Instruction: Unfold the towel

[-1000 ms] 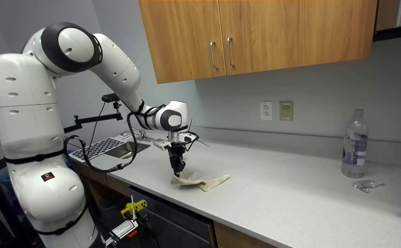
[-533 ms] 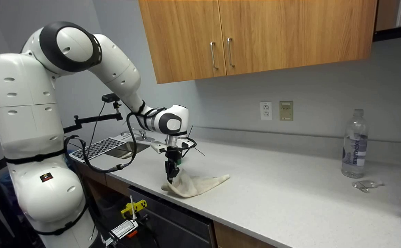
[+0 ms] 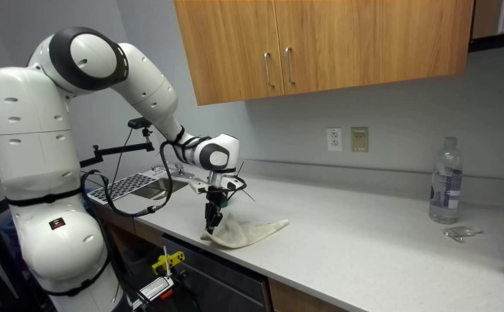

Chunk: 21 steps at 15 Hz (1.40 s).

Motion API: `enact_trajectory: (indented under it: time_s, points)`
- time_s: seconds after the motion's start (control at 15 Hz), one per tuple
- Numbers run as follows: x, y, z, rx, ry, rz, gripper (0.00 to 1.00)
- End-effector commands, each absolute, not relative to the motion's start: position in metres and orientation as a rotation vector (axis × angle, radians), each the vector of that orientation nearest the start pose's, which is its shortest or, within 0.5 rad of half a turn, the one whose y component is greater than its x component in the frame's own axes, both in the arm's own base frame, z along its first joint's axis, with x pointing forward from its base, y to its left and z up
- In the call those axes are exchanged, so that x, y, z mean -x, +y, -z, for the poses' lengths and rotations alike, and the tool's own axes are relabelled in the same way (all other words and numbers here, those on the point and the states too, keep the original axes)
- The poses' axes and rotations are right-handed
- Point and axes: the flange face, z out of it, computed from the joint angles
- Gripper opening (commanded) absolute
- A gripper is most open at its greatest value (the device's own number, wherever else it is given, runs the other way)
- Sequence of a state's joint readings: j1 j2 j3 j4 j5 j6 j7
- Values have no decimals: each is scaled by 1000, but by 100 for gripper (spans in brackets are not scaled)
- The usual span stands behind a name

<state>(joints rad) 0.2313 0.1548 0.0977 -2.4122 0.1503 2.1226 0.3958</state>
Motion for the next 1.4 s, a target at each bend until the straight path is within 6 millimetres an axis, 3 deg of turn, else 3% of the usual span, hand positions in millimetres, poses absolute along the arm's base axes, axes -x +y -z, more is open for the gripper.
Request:
enact_trajectory:
  time_s: [0.0, 0.47, 0.93, 1.33]
  points:
    - [-412, 149, -231, 3057, 289, -772, 51]
    - [-432, 155, -251, 3120, 252, -632, 100]
    - [-485, 159, -268, 3147, 86, -286, 100]
    - [-491, 168, -237, 3113, -11, -259, 100]
